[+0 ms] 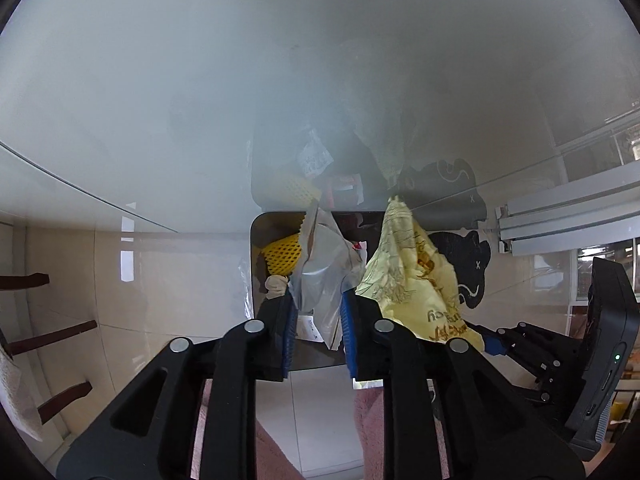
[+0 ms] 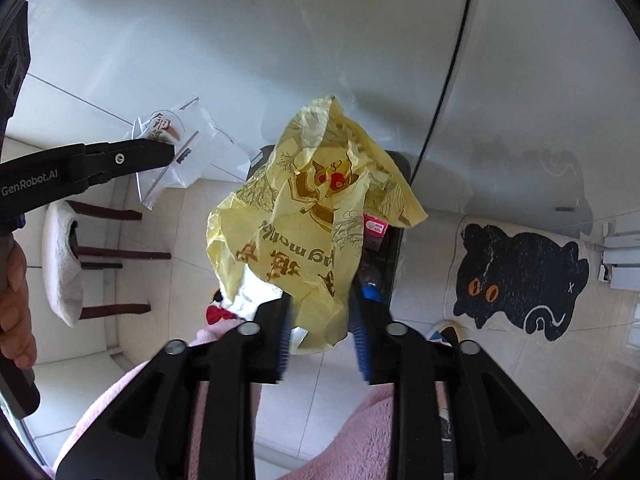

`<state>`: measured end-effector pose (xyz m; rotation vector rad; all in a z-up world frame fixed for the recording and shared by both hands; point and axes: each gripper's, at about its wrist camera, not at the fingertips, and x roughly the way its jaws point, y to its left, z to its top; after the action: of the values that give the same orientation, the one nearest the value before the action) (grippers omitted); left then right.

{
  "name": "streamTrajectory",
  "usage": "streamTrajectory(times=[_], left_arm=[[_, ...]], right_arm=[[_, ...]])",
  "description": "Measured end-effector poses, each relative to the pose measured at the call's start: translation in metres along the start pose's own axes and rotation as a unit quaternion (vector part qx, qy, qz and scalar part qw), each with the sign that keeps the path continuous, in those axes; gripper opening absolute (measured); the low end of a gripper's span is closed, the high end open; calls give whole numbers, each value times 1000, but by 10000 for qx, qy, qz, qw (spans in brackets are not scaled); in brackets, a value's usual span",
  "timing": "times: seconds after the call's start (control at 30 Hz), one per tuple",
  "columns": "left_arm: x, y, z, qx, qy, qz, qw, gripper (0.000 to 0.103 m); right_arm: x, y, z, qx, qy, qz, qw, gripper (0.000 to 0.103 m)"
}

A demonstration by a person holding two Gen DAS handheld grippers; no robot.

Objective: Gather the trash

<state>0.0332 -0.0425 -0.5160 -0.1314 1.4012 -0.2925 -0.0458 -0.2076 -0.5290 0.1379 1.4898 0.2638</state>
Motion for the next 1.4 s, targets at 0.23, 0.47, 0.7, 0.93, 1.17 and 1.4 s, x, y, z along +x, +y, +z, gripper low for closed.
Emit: streamTrajectory(times=[0.23,0.47,0.7,0.93,1.17,1.4], left_arm=[[-12,5,2,-128,-186,142,9996,77],[-39,3,-7,-222,-390,134,9989,95],[-99,-20,-10,22,-742,135,9972,95],[-183,-44,-13,187,-1341,178,9906,95],[-264,-70,-8,553,-1867,191,9807,95],[-340,-76,9,340,-2314,143,9722,95]], right_arm=[[-5,2,5,-18,-162,-197,9997,91],[-33,4,1,-38,-302,-172,9994,100],[-96,13,1,-207,-765,-95,9968,100],[-175,30,7,-506,-1242,-427,9900,100],[-260,48,21,-995,-1800,-870,9747,100],[-339,52,43,-433,-2228,-414,9730,100]])
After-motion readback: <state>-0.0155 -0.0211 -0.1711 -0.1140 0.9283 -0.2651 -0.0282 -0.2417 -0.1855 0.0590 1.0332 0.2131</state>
